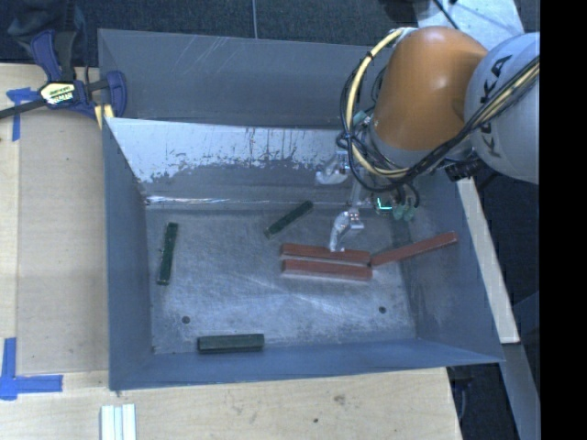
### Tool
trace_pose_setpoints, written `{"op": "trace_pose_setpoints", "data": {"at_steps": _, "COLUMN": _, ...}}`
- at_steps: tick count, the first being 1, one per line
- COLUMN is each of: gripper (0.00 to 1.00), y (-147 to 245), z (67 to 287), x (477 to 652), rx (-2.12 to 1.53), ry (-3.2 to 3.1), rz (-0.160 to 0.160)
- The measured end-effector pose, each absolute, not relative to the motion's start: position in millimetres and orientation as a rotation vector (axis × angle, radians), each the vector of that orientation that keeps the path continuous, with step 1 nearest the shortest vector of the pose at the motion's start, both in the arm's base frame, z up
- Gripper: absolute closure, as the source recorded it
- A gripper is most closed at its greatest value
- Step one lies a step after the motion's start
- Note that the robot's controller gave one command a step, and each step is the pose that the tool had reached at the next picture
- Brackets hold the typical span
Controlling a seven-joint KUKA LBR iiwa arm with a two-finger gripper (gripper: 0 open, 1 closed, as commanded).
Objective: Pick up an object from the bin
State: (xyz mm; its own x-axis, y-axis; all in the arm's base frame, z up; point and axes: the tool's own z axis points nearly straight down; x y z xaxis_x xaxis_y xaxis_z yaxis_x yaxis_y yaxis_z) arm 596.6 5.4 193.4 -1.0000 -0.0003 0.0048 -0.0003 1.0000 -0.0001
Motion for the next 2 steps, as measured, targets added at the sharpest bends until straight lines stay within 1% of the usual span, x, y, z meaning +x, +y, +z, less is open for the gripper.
{"op": "trace_pose_setpoints", "data": {"at_steps": 1, "gripper": 0.00, "y": 5.4, "z": 198.0, "x": 598.3, "rx": 0.000, "ry": -3.145, "rz": 0.000}}
{"op": "trace_pose_setpoints", "data": {"at_steps": 2, "gripper": 0.00, "y": -15.5, "z": 133.9, "x": 585.9, "rx": 0.009, "ry": -3.149, "rz": 0.001}}
